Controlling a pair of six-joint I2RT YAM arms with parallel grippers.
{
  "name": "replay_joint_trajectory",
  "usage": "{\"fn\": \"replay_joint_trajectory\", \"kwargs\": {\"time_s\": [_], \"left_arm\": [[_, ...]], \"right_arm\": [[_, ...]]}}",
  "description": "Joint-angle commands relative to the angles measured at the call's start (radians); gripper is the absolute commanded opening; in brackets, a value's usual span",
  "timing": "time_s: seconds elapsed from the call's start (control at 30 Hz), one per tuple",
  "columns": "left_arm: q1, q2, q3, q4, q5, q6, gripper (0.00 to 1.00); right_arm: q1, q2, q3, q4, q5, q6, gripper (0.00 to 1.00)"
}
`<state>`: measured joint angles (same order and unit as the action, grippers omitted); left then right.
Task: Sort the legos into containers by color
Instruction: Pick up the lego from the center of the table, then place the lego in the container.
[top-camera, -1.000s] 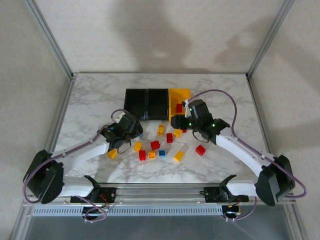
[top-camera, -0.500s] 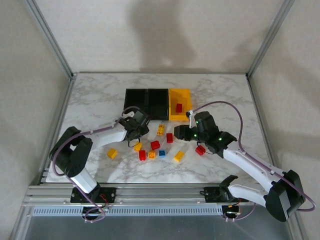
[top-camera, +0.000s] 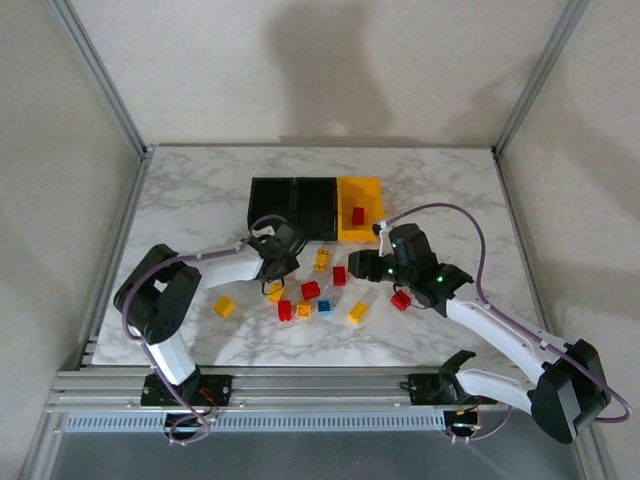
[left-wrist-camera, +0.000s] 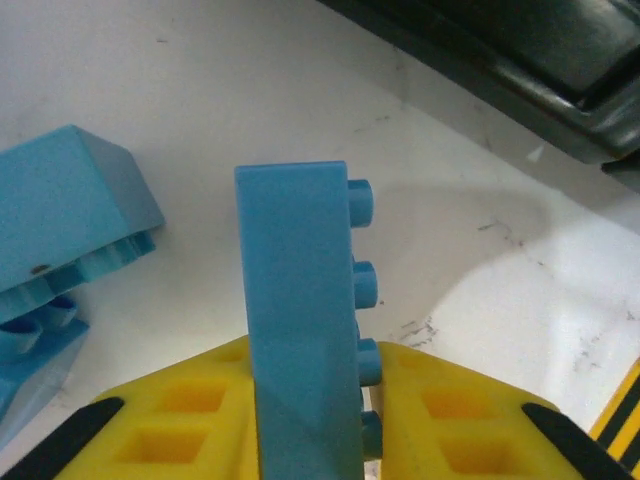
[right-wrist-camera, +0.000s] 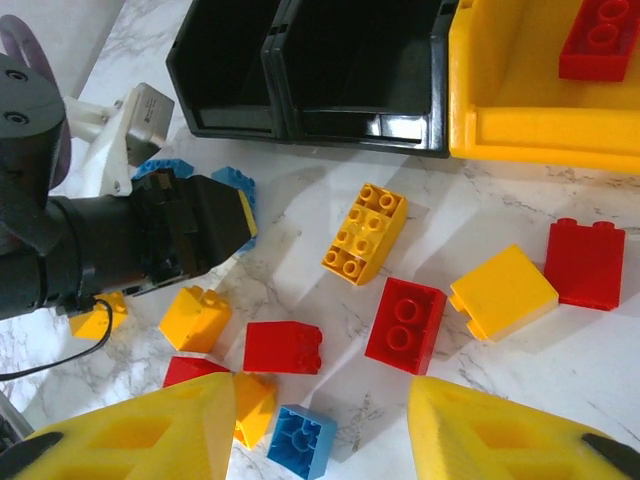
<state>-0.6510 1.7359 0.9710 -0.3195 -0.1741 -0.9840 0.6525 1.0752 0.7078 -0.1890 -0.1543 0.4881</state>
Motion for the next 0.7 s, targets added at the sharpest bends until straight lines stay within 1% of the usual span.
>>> {"fn": "replay_joint_trajectory", "kwargs": {"time_s": [0.0,0.17,0.33,0.5,0.67], "left_arm": [[-0.015,-0.068,0.017,-0.046,-0.021,0.036,0.21],[-0.019,-0.156,0.023,-0.062,0.0,0.09,0.15],[-0.022,-0.17,0.098,-0.089,0.047,0.18,0.13],[-0.023,-0.092,0.265,-0.169,0.027,0.279,0.13],[0.0,0.054,0.469,-0.23,0.032,0.338,0.12]], "right_arm": [[0.007,-0.008,-0.025,0.017,0.009,0.021,0.48],[0.007,-0.013,-0.026,0.019,-0.016,0.068,0.48],[0.007,-0.045,-0.05,0.05,-0.046,0.12,0.49],[0.007,-0.056,-0.071,0.078,-0.055,0.153,0.49],[0.007,-0.088,-0.106,0.136,-0.063,0.185,0.49]]}}
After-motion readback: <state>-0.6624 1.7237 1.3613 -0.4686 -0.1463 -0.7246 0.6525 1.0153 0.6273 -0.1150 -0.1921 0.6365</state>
